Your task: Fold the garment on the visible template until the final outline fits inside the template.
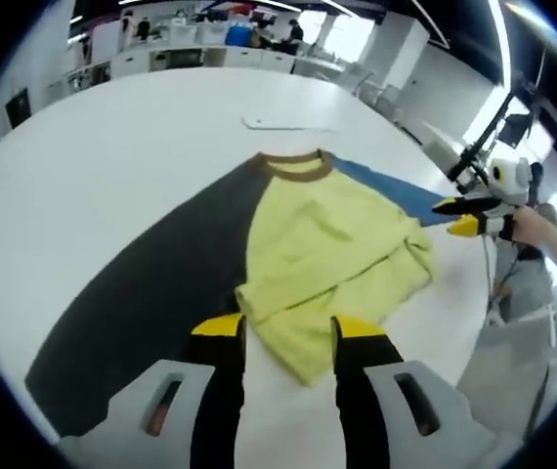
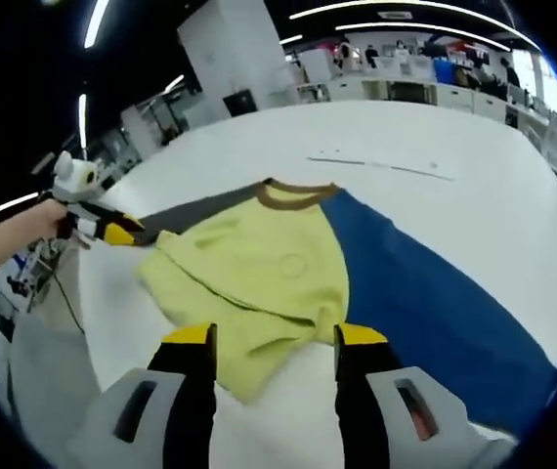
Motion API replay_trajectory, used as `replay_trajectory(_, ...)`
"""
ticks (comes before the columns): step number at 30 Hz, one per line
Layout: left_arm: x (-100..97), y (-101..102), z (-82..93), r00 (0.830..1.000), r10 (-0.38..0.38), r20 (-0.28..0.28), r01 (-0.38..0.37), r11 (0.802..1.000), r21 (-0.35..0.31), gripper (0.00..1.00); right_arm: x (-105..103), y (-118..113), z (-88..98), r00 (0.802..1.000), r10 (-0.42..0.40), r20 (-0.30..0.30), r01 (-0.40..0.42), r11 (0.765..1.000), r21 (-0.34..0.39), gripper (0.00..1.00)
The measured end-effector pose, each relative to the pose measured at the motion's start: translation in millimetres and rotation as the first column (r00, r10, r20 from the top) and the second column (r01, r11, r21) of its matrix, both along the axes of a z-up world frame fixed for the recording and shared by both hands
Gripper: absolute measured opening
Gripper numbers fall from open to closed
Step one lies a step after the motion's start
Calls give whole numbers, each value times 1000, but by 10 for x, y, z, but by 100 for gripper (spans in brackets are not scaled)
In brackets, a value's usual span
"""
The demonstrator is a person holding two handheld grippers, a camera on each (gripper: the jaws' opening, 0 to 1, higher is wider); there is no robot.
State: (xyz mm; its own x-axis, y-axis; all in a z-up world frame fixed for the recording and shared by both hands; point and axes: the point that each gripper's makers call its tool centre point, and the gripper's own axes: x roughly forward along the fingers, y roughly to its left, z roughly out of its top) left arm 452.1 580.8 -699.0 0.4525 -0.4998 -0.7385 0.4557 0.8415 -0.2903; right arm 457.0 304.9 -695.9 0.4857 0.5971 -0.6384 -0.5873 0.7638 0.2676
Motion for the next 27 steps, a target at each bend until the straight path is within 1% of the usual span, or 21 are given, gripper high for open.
replay_trajectory(4, -66, -6, 26, 1000, -11, 2, 11, 1000, 1, 36, -67, -12, 40, 1000, 8, 12, -8, 1000, -4, 56)
replay_trajectory(8, -129, -3, 76, 1000, -15, 14, 15, 1000, -3, 39, -128, -32, 112, 1000, 6, 30, -6, 1000, 1, 58)
replay_trajectory(12, -199, -14, 131, 999, -25, 23, 25, 1000, -8, 40, -178, -50, 145, 999, 1, 34, -1, 1000, -1, 62)
replay_trajectory(18, -304, -19, 204, 999, -39, 37, 40, 999, -8, 46, -291, -47, 201, 999, 8, 39, -8, 1000, -1, 68)
replay_trajectory(27, -451, -22, 264, 997, -51, 57, 51, 999, -8, 52, -456, -53, 289, 999, 15, 45, -16, 1000, 9, 77)
